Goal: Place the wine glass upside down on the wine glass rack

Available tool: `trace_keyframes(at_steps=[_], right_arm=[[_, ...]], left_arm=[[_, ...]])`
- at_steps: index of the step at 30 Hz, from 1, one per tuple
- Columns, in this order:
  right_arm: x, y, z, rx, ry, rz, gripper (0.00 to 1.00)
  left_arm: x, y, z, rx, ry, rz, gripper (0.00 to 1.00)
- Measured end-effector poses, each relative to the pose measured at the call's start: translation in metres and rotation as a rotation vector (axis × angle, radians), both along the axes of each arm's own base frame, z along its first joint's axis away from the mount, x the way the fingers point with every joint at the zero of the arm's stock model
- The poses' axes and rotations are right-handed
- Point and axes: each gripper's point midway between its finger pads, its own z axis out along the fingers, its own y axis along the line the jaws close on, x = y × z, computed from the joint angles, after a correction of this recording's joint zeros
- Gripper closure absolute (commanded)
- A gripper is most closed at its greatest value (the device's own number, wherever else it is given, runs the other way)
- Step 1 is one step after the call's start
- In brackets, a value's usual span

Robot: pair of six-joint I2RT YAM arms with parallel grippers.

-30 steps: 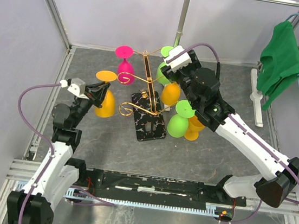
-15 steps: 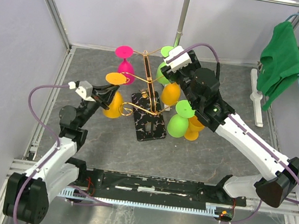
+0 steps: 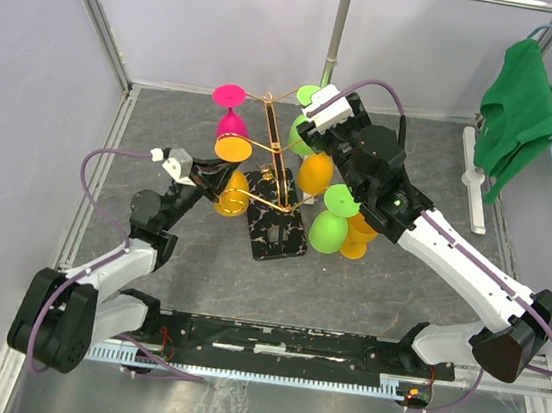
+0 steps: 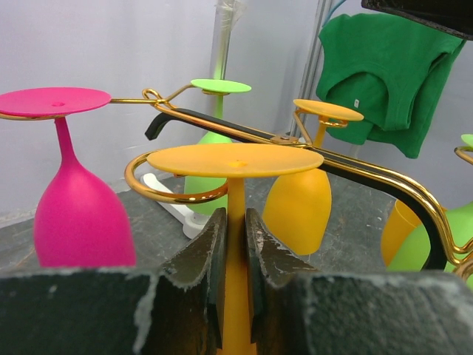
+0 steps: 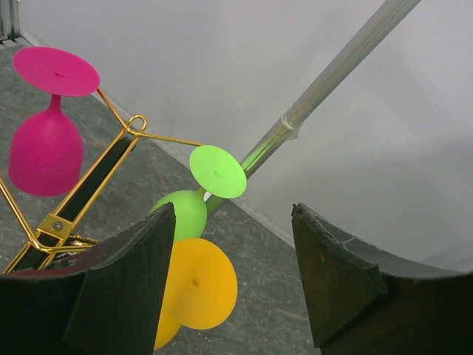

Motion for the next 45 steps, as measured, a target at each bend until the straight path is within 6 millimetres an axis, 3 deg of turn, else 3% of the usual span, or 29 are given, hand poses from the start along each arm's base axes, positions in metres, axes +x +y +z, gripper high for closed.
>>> trace_keyframes(at_steps=[12, 25, 33, 38, 45], right_arm=[[0.002, 0.002, -0.009, -0.015, 0.013, 0.000, 0.28], [0.003, 0.000, -0.009, -0.019, 0.011, -0.013, 0.27], [0.004, -0.002, -0.010, -0.027, 0.009, -0.025, 0.27], [0.007, 0.000, -0.015, -0.033, 0.020, -0.028, 0.27], [0.010, 0.002, -0.026, -0.050, 0.043, -0.028, 0.27]], left_arm=[[0.018, -0.014, -0.011, -0.021, -0.025, -0.022, 0.97], [0.049, 0.004, -0.007, -0.087, -0.030, 0.120, 0.97], [0.042, 0.017, -0.006, -0.094, -0.041, 0.180, 0.97], [0.027, 0.027, 0.007, -0.083, -0.082, 0.209, 0.97], [0.016, 0.022, 0.006, -0.030, -0.081, 0.176, 0.97]])
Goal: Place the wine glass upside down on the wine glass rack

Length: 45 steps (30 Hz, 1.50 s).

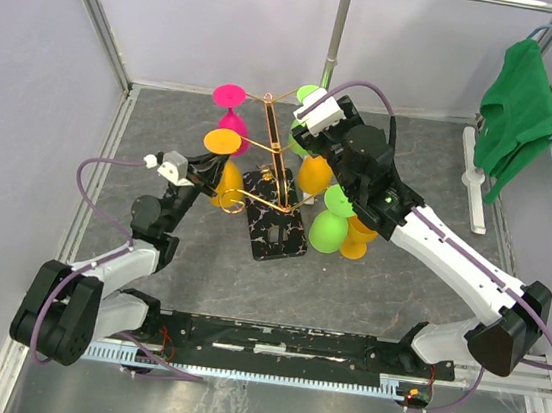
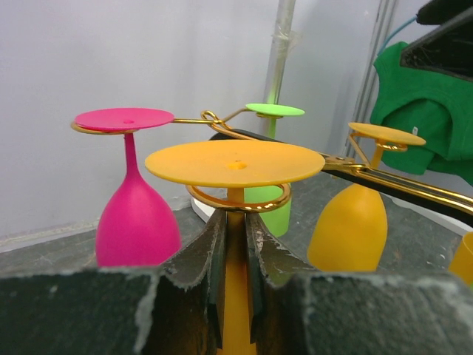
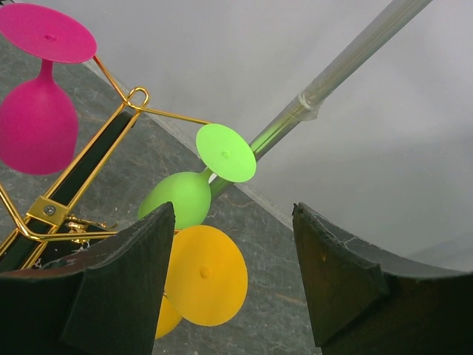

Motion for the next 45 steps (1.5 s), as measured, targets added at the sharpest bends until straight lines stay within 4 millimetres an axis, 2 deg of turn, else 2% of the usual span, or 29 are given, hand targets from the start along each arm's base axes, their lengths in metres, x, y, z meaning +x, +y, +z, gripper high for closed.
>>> trace_keyframes(at_steps=[11, 17, 21, 30, 35, 42, 45], right_arm=[[0.000, -0.001, 0.000, 0.011, 0.005, -0.003, 0.26], [0.002, -0.006, -0.002, 0.009, 0.011, -0.031, 0.24], [0.003, -0.010, -0.006, 0.002, 0.023, -0.054, 0.22], [0.006, -0.023, -0.012, 0.009, 0.057, -0.114, 0.23], [0.017, -0.055, -0.020, 0.079, 0.134, -0.219, 0.24], [0.031, -0.151, -0.031, 0.212, 0.252, -0.468, 0.21], [0.026, -0.175, -0.032, 0.252, 0.291, -0.528, 0.20]], left_arm=[[0.004, -0.016, -0.017, 0.049, 0.035, -0.076, 0.91], [0.005, -0.020, -0.017, 0.043, 0.040, -0.093, 0.63], [0.002, -0.017, -0.024, 0.043, 0.072, -0.085, 0.49], [-0.019, 0.001, -0.034, 0.043, 0.142, -0.022, 0.35], [-0.025, 0.027, -0.043, 0.016, 0.217, 0.105, 0.22], [-0.018, 0.065, -0.060, 0.026, 0.396, 0.301, 0.17], [-0.010, 0.079, -0.058, 0.041, 0.459, 0.354, 0.16]])
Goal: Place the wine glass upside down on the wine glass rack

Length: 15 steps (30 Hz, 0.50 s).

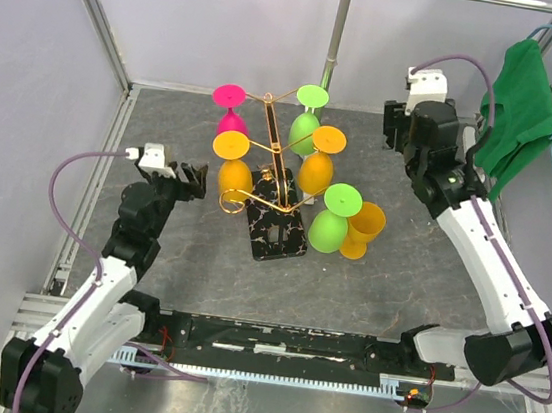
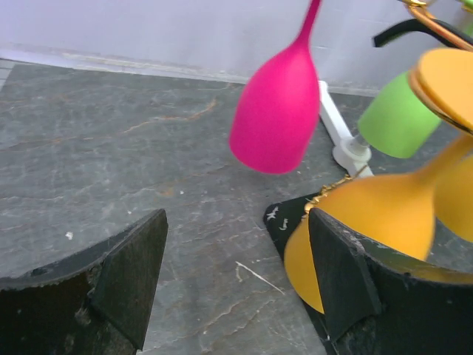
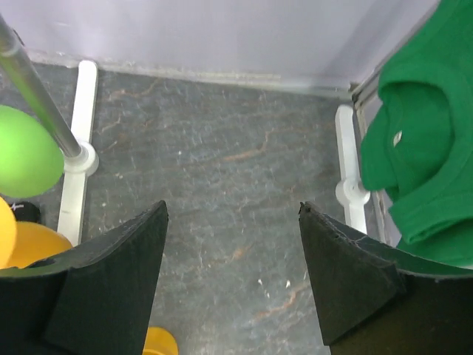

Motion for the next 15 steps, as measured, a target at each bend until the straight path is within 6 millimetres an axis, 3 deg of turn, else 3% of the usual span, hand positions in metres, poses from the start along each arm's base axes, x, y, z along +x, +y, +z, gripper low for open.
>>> trace_keyframes(at_steps=[3, 9, 15], right_arm=[[-0.007, -0.016, -0.011, 0.052, 0.059, -0.027, 0.20], [-0.029, -0.033, -0.055, 0.170, 0.249, -0.047, 0.25], [-0.076, -0.024, -0.088, 0.246, 0.419, 0.007, 0.30]], left_arm=[[0.008, 0.012, 0.000, 0.010, 0.050, 0.042, 0.16], [0.027, 0.043, -0.006, 0.024, 0.164, 0.130, 0.15], [0.059, 0.059, 0.021, 0.010, 0.224, 0.201, 0.15]])
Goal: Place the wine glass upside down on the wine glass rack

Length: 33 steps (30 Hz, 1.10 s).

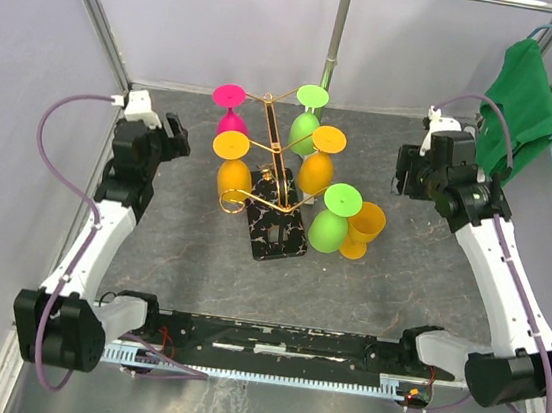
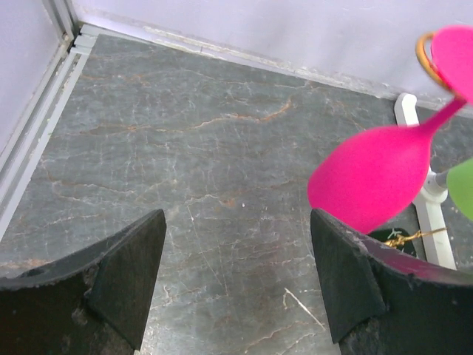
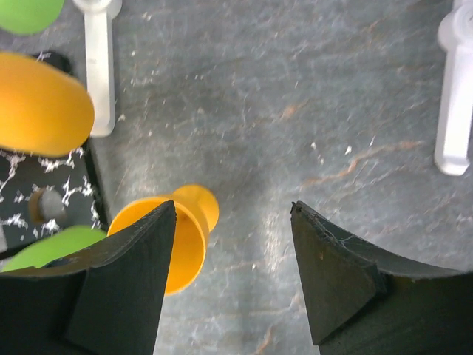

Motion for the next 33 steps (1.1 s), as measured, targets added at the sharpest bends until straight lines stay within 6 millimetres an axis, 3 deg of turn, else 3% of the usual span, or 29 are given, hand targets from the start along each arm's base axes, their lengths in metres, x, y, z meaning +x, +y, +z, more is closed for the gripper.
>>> trace_keyframes(at_steps=[6, 11, 14, 24, 33], right_arm=[[-0.038, 0.005, -0.014, 0.055, 0.088, 0.029, 0.33], [-0.059, 0.007, -0.046, 0.072, 0.202, 0.037, 0.34], [-0.065, 0.009, -0.062, 0.079, 0.253, 0.037, 0.34], [-0.048, 0.018, -0.083, 0.102, 0.275, 0.039, 0.36], [-0.040, 0.023, -0.108, 0.109, 0.308, 0.043, 0.51]], left_arm=[[0.026, 0.012, 0.027, -0.032, 0.013, 0.088, 0.15], [0.031, 0.013, 0.033, -0.074, 0.001, 0.112, 0.14], [0.034, 0.013, 0.037, -0.087, -0.007, 0.114, 0.07], [0.036, 0.012, 0.045, -0.094, -0.024, 0.112, 0.04], [0.037, 0.010, 0.052, -0.099, -0.049, 0.098, 0.04]])
